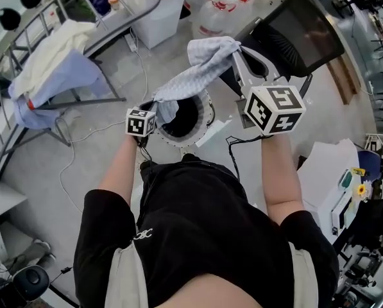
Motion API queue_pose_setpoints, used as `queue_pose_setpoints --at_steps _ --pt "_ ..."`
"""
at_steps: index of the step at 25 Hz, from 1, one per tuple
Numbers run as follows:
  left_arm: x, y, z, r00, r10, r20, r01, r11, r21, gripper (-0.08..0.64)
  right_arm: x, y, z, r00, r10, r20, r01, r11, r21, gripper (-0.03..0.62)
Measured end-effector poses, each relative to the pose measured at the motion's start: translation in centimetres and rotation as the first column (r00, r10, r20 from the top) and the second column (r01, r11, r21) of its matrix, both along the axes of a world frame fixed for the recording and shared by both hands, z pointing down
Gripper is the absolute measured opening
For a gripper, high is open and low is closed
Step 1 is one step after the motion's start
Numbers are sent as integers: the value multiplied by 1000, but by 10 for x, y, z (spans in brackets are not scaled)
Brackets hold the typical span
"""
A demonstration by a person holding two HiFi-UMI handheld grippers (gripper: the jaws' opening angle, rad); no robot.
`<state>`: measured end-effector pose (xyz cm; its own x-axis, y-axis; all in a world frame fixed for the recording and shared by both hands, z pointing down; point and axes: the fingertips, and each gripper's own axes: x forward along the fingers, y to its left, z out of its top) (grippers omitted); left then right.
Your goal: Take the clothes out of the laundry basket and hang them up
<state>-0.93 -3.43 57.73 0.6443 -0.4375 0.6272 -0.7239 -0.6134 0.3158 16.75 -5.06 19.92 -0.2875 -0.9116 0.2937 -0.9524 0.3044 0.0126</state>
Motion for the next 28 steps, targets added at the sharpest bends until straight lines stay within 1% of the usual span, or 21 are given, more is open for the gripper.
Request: queue_pose_setpoints --at_steps 3,6,9,12,15,18,21,23,26,28 --pt "-48 -13 -34 997 -74 11 73 996 52 15 -10 -13 0 999 -21 27 20 1000 12 34" --pt "-91 -17 -74 992 -115 50 107 984 140 15 -24 -21 3 998 -50 42 49 999 21 34" --pt "-123 -19 -120 986 -150 71 129 963 236 15 -37 -27 4 995 -85 57 84 996 26 34" --pt "-153 -20 -165 977 -190 98 148 932 332 15 -55 -36 2 988 -135 77 133 991 35 34" --pt "-183 -17 -207 961 -256 109 189 889 417 15 -78 -47 -1 977 -194 88 190 980 49 34" --pt "-218 -10 -242 933 -346 97 261 839 478 15 -105 -56 -5 962 -258 92 253 965 63 34" --pt "-257 2 -272 893 -441 95 331 784 525 15 -135 -62 -7 940 -326 97 320 945 73 34" --pt "-281 13 -291 865 -492 96 362 745 560 15 -156 -66 -8 922 -373 98 367 927 79 34" --pt "-314 30 -316 824 -560 90 402 688 604 17 -190 -69 -10 890 -445 95 438 895 91 34" --pt "-339 42 -326 789 -608 87 436 654 619 17 -215 -68 -13 866 -491 91 483 870 100 34"
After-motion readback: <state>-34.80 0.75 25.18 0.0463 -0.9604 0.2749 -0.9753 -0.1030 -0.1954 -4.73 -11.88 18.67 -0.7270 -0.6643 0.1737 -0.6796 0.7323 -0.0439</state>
